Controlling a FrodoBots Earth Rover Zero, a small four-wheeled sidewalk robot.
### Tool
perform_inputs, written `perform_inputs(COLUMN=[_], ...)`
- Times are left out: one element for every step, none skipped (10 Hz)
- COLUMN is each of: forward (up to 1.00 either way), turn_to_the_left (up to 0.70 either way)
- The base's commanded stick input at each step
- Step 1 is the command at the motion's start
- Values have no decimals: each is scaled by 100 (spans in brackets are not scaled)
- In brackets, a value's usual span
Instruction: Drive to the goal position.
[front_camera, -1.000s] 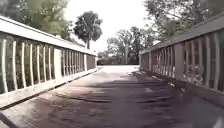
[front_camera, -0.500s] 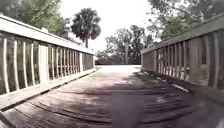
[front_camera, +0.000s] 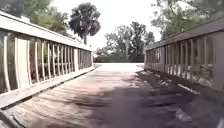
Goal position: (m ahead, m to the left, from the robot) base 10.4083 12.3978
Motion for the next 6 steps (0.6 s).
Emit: perform_inputs(forward=[85,85,85,85,85,85], turn_to_the_left=[0,0,0,0,0,0])
